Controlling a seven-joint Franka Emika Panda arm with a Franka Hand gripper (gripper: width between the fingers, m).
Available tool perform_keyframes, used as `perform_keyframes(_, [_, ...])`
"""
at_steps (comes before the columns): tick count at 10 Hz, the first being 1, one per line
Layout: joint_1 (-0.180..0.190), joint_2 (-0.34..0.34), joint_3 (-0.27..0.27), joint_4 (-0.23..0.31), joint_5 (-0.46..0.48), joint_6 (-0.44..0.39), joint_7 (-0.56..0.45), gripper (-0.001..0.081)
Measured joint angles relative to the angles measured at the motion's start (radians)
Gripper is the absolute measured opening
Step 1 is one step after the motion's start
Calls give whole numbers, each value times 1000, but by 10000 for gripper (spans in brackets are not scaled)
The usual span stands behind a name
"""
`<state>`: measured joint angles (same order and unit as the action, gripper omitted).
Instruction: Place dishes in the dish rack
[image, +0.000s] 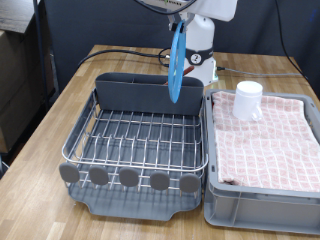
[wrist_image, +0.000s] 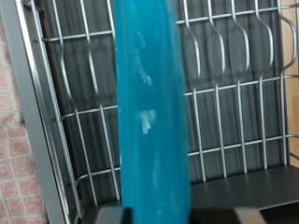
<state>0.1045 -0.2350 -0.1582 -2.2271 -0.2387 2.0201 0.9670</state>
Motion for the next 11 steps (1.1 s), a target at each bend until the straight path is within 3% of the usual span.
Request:
perform_keyframes(4, [-7,0,-45,17,-48,7,-123,39])
perform_keyframes(11, [-26,52,-170,129,-65,10,-375,39])
